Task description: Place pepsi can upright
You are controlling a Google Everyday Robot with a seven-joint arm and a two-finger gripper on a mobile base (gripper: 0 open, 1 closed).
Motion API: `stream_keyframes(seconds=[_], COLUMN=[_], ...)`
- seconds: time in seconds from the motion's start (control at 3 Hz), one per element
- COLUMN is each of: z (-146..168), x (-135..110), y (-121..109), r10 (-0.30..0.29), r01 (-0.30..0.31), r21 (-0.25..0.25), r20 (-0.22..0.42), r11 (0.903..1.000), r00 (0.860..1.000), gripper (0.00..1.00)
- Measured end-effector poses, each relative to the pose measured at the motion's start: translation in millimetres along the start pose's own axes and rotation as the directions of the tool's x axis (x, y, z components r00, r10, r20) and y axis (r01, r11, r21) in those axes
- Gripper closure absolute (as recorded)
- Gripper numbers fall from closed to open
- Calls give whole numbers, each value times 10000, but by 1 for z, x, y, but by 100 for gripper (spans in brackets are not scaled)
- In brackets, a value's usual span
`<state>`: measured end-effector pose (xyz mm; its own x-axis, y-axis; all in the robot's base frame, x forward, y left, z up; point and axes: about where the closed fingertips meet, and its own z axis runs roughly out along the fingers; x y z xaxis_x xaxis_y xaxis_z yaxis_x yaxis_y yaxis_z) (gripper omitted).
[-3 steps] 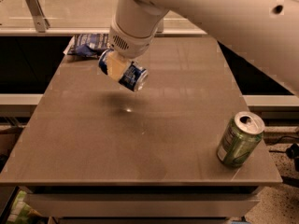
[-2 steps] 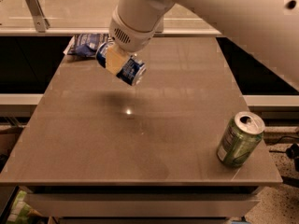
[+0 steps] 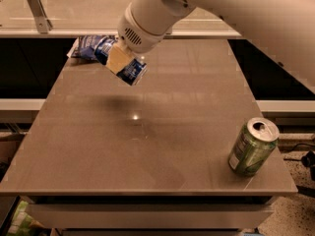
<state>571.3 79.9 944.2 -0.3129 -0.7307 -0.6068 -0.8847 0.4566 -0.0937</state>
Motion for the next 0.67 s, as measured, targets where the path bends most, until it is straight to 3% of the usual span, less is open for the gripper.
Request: stream_keyframes(seconds=[0.67], z=[12], x=[-5], y=[1], r10=[-122], r01=[183], r21=[-462], r20=[1280], r11=[9988], r00=[9917], gripper=[100])
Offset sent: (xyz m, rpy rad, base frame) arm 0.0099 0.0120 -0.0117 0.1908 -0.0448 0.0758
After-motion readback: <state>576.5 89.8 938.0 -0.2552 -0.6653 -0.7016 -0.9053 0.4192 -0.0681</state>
